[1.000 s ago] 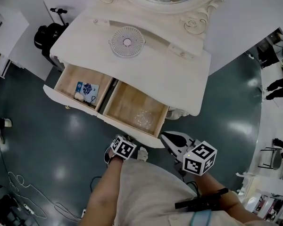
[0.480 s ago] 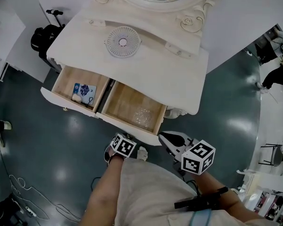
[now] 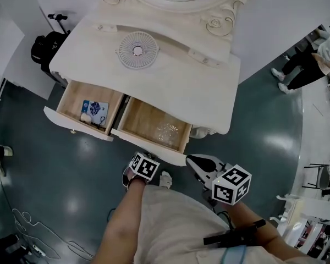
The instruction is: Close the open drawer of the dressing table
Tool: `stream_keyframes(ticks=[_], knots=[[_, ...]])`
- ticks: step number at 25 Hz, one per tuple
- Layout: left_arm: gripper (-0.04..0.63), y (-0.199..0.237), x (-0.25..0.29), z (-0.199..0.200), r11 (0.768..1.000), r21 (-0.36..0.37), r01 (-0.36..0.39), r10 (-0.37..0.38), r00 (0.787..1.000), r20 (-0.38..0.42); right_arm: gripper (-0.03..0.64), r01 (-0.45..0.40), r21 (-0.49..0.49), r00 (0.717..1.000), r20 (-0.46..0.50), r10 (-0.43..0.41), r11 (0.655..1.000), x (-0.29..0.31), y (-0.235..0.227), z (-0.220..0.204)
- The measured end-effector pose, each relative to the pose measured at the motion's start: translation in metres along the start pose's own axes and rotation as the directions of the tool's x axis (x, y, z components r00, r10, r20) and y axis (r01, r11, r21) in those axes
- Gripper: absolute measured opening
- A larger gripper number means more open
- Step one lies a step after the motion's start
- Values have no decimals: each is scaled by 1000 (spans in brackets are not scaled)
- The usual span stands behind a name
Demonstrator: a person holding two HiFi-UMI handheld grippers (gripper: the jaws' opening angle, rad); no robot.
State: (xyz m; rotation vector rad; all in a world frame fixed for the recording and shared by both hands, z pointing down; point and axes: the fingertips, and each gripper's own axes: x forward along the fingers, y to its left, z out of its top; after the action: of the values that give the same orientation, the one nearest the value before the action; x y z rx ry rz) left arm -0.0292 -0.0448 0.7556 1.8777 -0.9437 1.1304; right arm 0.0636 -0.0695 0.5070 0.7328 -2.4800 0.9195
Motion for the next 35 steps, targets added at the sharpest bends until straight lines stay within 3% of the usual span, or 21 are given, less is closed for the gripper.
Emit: stream_keyframes(ticks=[35], knots=[[137,28,29,91,1000,29,10,-10,1000,3,17,65,77,998,-10,-64,995,14,-43,9]])
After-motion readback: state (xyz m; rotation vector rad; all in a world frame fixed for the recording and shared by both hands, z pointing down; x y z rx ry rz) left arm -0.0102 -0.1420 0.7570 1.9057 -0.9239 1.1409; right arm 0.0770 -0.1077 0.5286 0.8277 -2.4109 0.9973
